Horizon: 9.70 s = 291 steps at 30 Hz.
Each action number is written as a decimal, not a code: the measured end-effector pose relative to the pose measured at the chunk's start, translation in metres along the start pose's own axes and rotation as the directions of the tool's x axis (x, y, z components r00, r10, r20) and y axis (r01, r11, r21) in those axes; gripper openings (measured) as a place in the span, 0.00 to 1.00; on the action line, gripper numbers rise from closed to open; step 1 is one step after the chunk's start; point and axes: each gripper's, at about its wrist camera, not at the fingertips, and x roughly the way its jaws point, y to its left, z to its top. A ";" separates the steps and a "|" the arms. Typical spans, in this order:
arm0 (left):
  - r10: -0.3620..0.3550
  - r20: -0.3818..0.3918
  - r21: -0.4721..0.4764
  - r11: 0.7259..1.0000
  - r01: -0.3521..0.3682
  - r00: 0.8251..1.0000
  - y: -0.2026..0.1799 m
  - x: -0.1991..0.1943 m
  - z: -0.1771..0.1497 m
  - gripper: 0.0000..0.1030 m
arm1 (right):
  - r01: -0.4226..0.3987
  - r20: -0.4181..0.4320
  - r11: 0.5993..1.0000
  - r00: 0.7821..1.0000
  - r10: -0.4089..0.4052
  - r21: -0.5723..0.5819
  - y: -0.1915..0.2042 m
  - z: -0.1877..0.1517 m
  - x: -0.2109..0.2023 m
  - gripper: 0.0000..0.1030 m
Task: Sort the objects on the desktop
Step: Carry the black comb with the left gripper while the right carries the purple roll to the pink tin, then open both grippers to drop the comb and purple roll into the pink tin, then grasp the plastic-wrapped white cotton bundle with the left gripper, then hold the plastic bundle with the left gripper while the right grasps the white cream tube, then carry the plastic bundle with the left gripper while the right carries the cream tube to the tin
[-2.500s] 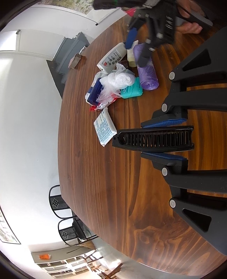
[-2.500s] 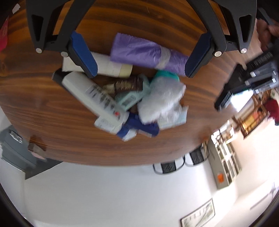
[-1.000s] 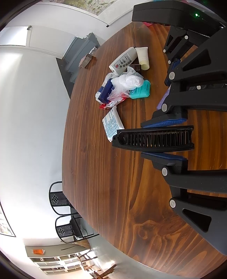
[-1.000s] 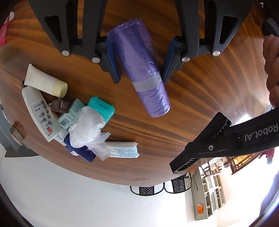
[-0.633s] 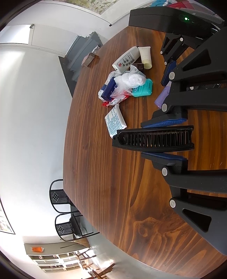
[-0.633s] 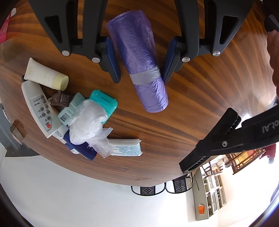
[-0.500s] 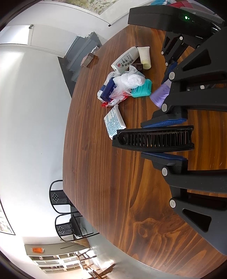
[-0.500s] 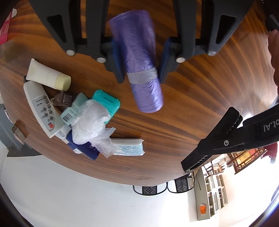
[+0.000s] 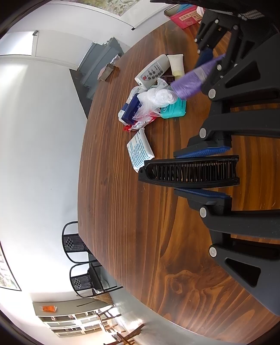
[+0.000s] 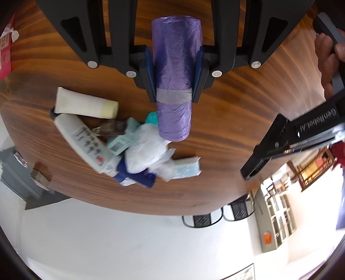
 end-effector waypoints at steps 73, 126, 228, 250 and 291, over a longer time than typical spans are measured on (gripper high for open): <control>-0.600 -0.368 0.380 0.600 0.703 0.711 -0.450 -0.003 -0.014 0.49 | 0.396 0.087 0.585 0.773 -0.629 0.708 -0.303 -0.160 -0.239 0.36; -0.146 -0.171 0.069 0.985 0.160 0.974 -0.120 0.096 0.038 0.60 | 0.094 0.203 0.920 0.962 -0.182 0.380 -0.142 -0.032 -0.099 0.79; -0.056 -0.060 0.000 0.998 0.056 0.997 -0.033 0.028 0.010 0.37 | -0.256 -0.219 0.957 0.950 0.222 -0.138 -0.039 0.019 0.036 0.67; -0.098 -0.025 0.027 0.995 0.098 0.995 -0.044 0.010 0.008 0.37 | -0.125 -0.114 0.988 0.987 0.114 -0.094 -0.018 -0.002 0.007 0.26; -0.420 -0.169 0.444 0.775 0.450 0.891 -0.330 -0.032 -0.022 0.37 | 0.236 0.169 0.688 0.868 -0.467 0.687 -0.292 -0.147 -0.250 0.26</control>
